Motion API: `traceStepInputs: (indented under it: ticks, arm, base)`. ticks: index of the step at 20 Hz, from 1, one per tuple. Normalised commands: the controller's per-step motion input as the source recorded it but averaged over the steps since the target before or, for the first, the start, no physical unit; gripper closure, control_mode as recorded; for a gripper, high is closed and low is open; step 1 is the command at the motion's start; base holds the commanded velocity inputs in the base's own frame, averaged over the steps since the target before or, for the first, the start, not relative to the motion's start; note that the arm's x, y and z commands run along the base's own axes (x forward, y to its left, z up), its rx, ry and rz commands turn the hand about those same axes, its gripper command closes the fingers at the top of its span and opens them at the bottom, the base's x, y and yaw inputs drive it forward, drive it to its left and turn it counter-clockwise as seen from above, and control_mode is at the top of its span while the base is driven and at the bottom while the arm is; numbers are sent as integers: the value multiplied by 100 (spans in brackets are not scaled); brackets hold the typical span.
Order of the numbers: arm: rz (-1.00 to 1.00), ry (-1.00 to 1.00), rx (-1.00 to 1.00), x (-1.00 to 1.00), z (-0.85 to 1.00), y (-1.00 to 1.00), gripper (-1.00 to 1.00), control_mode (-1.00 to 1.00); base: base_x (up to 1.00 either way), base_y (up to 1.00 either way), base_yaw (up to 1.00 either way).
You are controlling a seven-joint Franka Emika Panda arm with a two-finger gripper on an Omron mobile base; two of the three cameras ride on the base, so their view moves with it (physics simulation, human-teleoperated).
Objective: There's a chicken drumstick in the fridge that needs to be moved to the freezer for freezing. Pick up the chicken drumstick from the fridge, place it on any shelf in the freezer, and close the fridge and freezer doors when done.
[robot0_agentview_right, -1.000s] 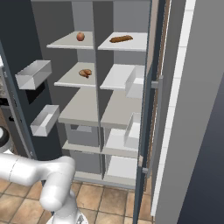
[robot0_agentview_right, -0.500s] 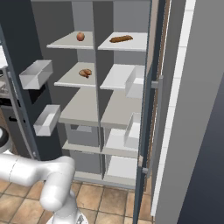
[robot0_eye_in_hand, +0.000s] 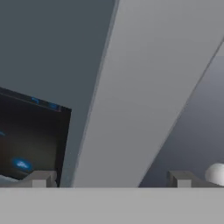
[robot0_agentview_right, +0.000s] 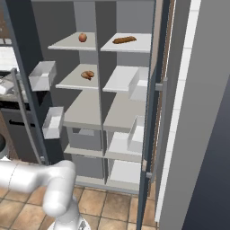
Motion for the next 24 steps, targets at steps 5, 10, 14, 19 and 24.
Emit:
traceStepInputs:
  ticks: [5,10,14,19,24]
  arm:
    - [5,0,0,21,-3,-59,-100,-100]
    - [4,0,0,21,-1,-52,-100,-100]
    - [4,0,0,27,0,-52,-100,-100]
    - [4,2,1,31,0,-45,-100,-100]
    - [8,6,6,28,11,-43,-100,-100]
  base:
    - [0,0,0]
    - [0,0,0]
    - [0,0,0]
    - [0,0,0]
    - [0,0,0]
